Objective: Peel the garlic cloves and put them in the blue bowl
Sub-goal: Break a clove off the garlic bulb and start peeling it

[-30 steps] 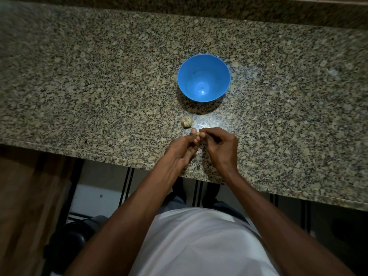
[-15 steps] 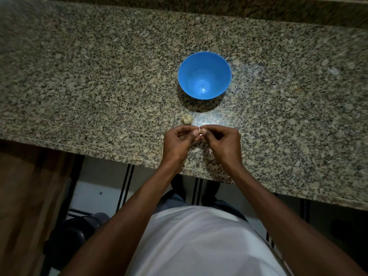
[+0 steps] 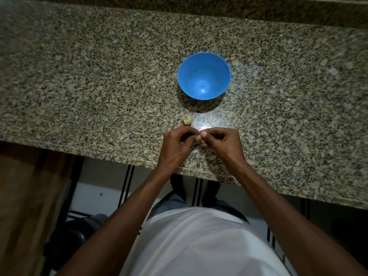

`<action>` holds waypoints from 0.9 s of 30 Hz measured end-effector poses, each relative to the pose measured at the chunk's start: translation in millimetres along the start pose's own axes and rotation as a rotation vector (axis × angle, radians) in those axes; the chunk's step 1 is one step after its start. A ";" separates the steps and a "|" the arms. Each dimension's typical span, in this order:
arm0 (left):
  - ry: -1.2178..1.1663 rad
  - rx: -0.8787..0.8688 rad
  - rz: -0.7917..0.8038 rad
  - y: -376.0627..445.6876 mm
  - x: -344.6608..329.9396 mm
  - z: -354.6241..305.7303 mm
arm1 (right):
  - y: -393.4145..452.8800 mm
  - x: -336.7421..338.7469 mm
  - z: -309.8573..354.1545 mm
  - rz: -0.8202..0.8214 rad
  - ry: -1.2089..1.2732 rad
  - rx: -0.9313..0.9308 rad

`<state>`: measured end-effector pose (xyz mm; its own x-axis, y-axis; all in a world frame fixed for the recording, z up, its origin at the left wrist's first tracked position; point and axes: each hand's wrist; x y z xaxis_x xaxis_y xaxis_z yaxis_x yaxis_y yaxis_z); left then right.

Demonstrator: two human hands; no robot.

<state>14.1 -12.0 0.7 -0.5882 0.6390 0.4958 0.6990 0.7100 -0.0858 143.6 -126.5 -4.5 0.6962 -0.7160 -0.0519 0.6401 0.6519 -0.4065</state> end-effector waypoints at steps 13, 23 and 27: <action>-0.026 0.071 0.142 7.9 8.9 -5.7 | -2.6 4.4 1.5 0.106 0.060 -0.025; -0.239 0.241 0.248 12.7 1.0 -1.6 | -0.9 9.1 -9.3 0.110 0.272 -0.139; -0.279 0.288 0.235 10.4 -2.5 -0.2 | 0.7 9.0 -8.2 0.115 0.267 -0.132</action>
<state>22.9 -6.3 -1.3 -0.5416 0.8197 0.1864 0.7083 0.5644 -0.4240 147.7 -134.5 -12.8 0.6408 -0.6908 -0.3348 0.5019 0.7070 -0.4983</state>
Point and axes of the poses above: each hand's wrist, its own y-axis towards the middle knuckle, its own x-axis out of the back of the hand, z = x × y, and after that the axes turned 5 degrees about y, right-handed
